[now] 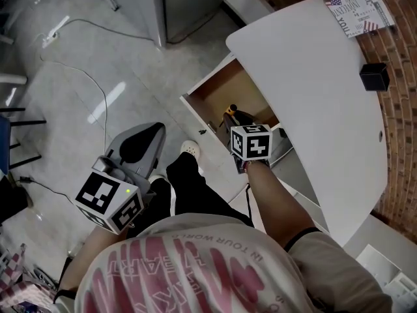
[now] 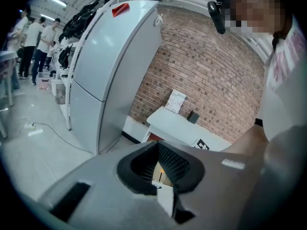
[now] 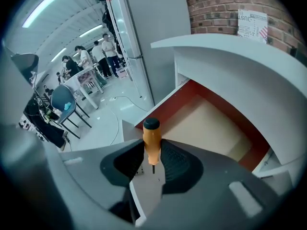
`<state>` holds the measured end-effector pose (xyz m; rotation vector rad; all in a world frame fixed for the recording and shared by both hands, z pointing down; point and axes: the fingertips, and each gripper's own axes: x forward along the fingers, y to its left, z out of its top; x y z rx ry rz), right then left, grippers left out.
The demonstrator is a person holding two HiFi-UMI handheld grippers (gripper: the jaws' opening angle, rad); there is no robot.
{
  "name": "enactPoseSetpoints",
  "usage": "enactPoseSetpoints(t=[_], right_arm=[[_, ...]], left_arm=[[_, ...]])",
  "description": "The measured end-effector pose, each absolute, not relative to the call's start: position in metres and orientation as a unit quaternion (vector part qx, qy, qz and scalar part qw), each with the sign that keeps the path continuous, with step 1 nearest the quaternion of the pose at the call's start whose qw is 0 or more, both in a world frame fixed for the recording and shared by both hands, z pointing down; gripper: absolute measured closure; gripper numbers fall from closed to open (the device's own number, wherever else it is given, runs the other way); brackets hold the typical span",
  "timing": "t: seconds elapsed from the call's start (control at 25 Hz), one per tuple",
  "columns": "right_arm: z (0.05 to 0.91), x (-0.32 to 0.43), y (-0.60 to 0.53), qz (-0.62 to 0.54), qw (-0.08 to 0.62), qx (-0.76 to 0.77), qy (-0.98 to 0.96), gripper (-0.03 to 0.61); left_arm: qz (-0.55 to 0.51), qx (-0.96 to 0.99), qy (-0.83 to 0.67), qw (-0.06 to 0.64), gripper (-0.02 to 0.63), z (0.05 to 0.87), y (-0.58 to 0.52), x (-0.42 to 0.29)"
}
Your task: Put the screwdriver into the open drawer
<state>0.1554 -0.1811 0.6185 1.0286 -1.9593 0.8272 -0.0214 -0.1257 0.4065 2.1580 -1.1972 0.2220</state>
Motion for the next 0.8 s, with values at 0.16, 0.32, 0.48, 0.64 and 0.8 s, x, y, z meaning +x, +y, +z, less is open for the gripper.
enactPoseSetpoints(t=[0.16, 0.32, 0.48, 0.64, 0.8], right_arm=[[0.632, 0.152, -0.179, 0.323, 0.403, 0.393, -0.761, 0.454], [0.644, 0.147, -0.181, 0.314, 0.424, 0.378, -0.76, 0.454], [0.653, 0.147, -0.186, 0.314, 0.44, 0.371, -0.755, 0.454], [0.664, 0.148, -0.191, 0.322, 0.447, 0.373, -0.746, 0.454], [0.675, 0.151, -0.195, 0.328, 0.458, 0.376, -0.736, 0.454]], left_arm=[[0.077, 0.812, -0.468, 0.34, 0.612, 0.413, -0.121, -0.03], [0.069, 0.799, -0.485, 0.348, 0.612, 0.42, -0.118, -0.042], [0.065, 0.789, -0.496, 0.356, 0.612, 0.426, -0.116, -0.048], [0.064, 0.783, -0.503, 0.36, 0.612, 0.431, -0.115, -0.055], [0.063, 0.774, -0.512, 0.367, 0.611, 0.438, -0.113, -0.061]])
